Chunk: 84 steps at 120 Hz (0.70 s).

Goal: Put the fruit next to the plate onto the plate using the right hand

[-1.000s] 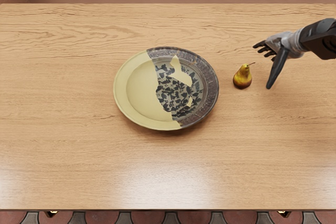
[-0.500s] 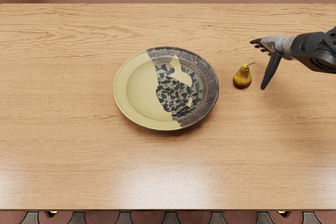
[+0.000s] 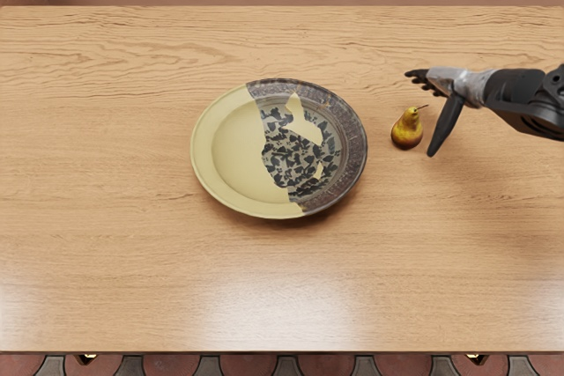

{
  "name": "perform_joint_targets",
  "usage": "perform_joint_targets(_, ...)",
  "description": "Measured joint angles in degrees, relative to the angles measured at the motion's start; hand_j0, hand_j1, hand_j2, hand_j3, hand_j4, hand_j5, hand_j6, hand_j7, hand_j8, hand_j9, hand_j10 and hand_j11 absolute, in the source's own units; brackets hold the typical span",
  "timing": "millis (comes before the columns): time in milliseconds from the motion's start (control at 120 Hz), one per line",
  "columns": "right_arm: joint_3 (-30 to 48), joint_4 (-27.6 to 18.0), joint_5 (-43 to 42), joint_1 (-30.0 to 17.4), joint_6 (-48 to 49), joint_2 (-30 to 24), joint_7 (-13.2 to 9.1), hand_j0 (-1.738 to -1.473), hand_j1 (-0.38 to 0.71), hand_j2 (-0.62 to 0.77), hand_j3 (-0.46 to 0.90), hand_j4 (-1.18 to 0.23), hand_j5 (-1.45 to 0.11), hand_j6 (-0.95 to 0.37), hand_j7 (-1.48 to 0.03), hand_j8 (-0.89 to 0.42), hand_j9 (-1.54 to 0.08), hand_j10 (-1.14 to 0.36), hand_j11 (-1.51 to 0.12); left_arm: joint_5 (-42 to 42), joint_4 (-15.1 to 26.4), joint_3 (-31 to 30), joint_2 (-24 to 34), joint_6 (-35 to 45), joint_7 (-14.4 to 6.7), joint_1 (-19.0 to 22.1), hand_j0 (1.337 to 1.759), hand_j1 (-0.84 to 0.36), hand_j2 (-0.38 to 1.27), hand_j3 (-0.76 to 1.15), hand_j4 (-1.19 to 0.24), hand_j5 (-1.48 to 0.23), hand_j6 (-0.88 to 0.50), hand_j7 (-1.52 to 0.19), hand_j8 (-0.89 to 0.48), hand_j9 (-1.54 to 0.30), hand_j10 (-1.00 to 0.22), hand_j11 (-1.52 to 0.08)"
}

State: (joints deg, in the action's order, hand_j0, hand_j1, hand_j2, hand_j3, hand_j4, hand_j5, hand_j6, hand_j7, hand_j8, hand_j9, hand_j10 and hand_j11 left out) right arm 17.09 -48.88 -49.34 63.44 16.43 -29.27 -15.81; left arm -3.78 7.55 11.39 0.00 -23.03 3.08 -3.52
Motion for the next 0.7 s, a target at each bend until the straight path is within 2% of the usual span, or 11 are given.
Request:
perform_joint_targets(367, -2.9, -1.9, -3.5, -1.3, -9.3, 0.6, -0.2, -1.658, -0.34, 0.0, 0.0, -0.01, -0.01, -0.01, -0.01, -0.01, -0.01, -0.01, -0.01, 0.0, 0.0, 0.0, 0.0, 0.0, 0.0, 0.0, 1.658, 0.33, 0.0, 0.0, -0.01, -0.02, -0.01, -0.02, -0.01, -0.02, -0.01, -0.02)
perform_joint_targets(700, -5.1, -3.8, -4.1, -1.1, -8.1, 0.5, 0.0, -1.658, -0.15, -0.03, 0.0, -0.17, -0.21, -0.17, -0.21, -0.17, -0.21, -0.17, -0.21, -0.1, 0.0, 0.2, 0.0, 0.0, 0.0, 0.0, 1.658, 0.33, 0.0, 0.0, -0.01, -0.02, -0.01, -0.02, -0.01, -0.02, -0.01, -0.02)
